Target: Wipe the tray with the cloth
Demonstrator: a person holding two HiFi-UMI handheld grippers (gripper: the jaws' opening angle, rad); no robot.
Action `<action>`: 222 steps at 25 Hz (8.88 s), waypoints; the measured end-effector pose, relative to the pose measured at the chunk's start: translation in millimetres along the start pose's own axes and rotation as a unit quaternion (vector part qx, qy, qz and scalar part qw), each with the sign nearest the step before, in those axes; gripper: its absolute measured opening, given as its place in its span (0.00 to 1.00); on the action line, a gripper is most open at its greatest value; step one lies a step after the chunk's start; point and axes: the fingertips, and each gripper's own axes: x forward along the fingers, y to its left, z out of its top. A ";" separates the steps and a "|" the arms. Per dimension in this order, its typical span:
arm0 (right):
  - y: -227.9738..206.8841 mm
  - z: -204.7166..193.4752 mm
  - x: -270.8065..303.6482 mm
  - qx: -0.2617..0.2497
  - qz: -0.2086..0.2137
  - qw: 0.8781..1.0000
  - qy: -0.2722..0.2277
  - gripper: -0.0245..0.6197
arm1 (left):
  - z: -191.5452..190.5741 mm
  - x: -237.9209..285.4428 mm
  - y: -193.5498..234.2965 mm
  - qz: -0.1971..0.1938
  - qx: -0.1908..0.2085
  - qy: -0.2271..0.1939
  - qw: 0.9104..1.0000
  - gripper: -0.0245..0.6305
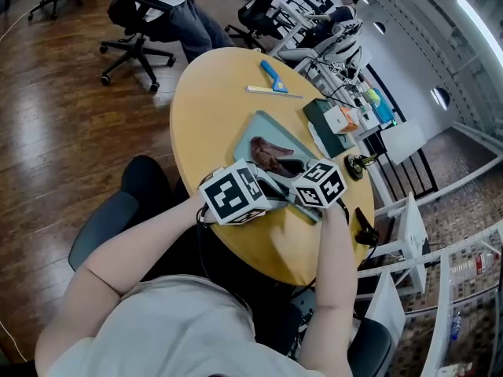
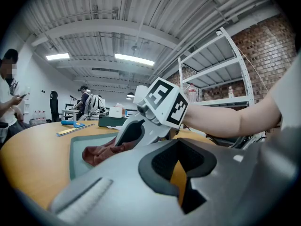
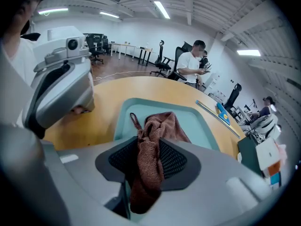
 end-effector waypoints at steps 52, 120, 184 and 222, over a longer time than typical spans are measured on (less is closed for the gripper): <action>23.9 39.7 15.8 -0.010 0.111 0.993 -0.045 0.26 | -1.4 -3.7 -4.1 -0.002 0.002 -0.003 1.000 0.04; -11.8 -44.0 -20.5 0.049 0.022 0.998 -0.014 0.26 | -6.3 9.5 0.2 0.000 0.005 0.004 1.000 0.04; -96.1 -258.2 -146.9 0.333 -0.300 0.894 -0.012 0.43 | -4.8 2.5 0.0 -0.009 -0.003 -0.006 1.000 0.04; 53.0 -51.5 -130.9 0.276 -0.126 0.881 -0.364 0.04 | 0.5 -0.2 1.8 -0.010 -0.003 -0.013 1.000 0.04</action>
